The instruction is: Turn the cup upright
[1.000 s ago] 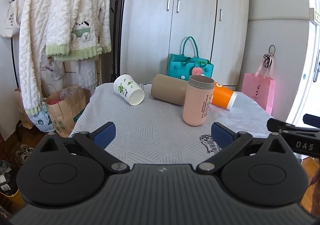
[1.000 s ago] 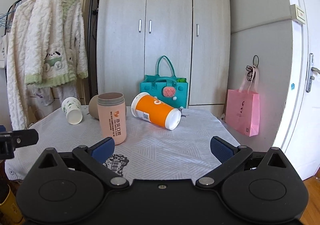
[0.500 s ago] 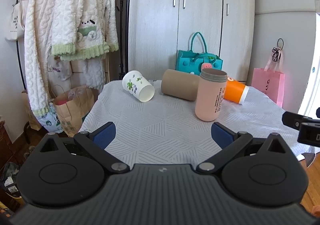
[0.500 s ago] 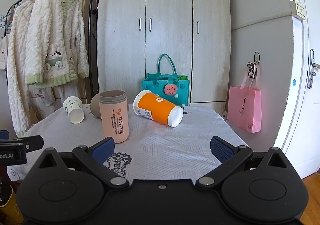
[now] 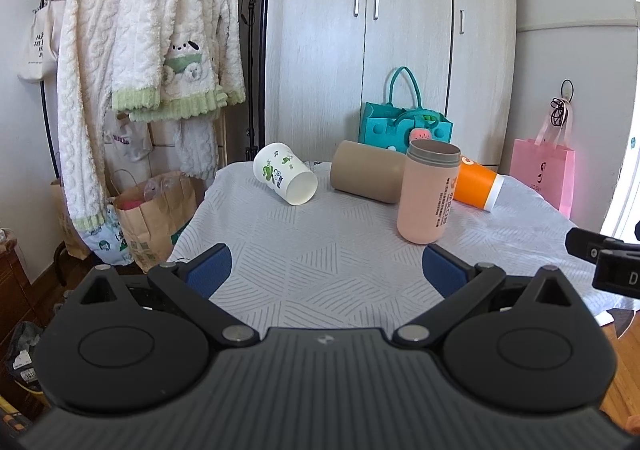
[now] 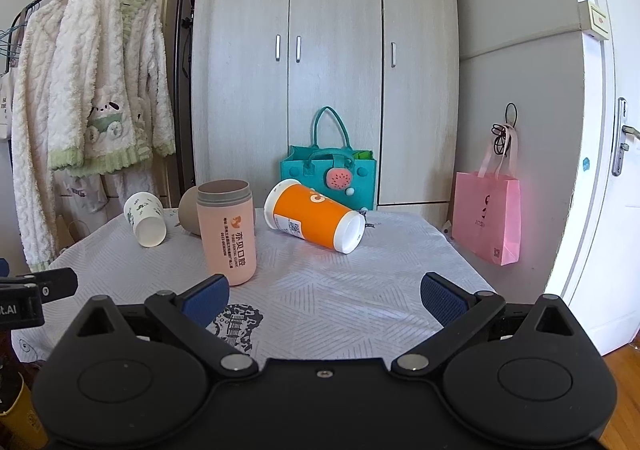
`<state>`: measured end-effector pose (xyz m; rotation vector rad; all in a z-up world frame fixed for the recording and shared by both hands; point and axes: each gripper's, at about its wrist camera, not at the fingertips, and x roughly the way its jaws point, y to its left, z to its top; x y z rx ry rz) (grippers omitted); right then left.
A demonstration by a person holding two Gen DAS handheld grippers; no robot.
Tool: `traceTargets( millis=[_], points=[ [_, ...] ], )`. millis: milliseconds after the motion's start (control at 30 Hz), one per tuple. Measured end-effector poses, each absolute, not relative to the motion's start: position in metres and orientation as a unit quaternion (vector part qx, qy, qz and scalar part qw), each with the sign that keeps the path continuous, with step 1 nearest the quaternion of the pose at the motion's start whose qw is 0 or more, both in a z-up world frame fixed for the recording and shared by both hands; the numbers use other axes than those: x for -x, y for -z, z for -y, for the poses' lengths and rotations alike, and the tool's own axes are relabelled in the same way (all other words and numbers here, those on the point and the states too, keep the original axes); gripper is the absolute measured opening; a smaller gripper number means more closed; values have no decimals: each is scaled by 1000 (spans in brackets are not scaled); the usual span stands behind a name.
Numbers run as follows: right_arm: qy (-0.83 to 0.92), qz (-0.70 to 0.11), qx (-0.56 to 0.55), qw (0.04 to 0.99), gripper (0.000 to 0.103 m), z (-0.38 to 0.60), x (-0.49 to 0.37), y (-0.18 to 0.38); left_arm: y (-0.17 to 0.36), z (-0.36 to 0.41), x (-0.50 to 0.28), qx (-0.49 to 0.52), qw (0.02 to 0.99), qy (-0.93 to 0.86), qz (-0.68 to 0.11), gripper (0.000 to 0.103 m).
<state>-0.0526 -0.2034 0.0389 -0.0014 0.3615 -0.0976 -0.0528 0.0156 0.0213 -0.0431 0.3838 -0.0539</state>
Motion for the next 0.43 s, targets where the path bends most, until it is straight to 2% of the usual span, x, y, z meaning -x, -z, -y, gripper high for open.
traceTargets(
  millis=[433],
  points=[
    [51, -184, -2, 982, 103, 206, 52, -37, -21, -13, 54, 9, 981, 29, -192, 103]
  ],
)
